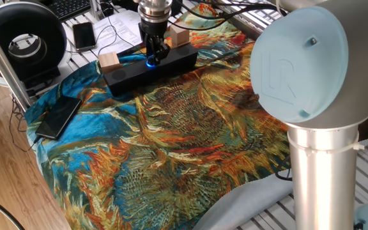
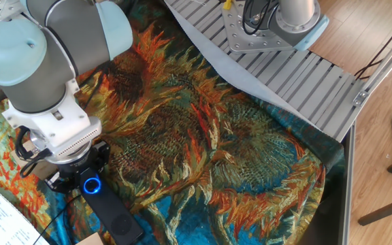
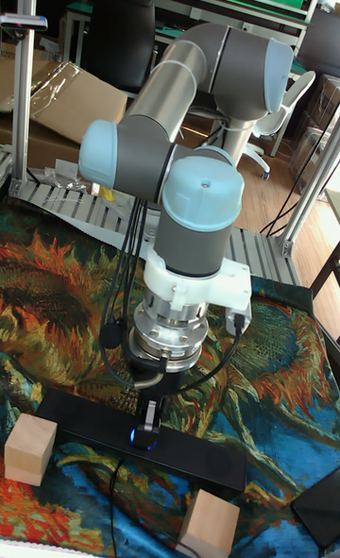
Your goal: Turn the knob to increase the volume of the speaker
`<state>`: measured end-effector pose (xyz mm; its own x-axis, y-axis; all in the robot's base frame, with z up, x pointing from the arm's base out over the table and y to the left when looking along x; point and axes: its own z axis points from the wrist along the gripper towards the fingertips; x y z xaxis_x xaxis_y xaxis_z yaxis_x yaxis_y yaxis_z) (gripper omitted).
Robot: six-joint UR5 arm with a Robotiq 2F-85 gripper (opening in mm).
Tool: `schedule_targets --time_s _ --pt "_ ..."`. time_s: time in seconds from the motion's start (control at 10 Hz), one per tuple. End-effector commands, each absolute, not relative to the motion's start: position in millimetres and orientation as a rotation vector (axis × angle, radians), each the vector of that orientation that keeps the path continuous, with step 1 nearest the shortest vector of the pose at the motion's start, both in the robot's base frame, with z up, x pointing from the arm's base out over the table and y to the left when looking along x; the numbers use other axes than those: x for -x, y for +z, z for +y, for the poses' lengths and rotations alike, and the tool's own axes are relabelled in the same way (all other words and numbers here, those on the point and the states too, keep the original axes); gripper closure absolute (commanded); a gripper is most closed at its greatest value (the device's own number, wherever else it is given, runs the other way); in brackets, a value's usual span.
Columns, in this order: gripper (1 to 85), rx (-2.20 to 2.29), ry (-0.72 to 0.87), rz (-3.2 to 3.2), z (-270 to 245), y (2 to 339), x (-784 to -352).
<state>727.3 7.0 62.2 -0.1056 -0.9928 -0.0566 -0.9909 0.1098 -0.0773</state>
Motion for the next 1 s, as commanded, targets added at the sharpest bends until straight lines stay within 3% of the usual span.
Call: schedule_targets --time_s 0.0,0.9 --pt "42.7 2.020 -0.028 2.274 10.0 61.5 -728.9" --pt "58.0 2.005 -0.037 2.301 8.6 60.7 -728.5"
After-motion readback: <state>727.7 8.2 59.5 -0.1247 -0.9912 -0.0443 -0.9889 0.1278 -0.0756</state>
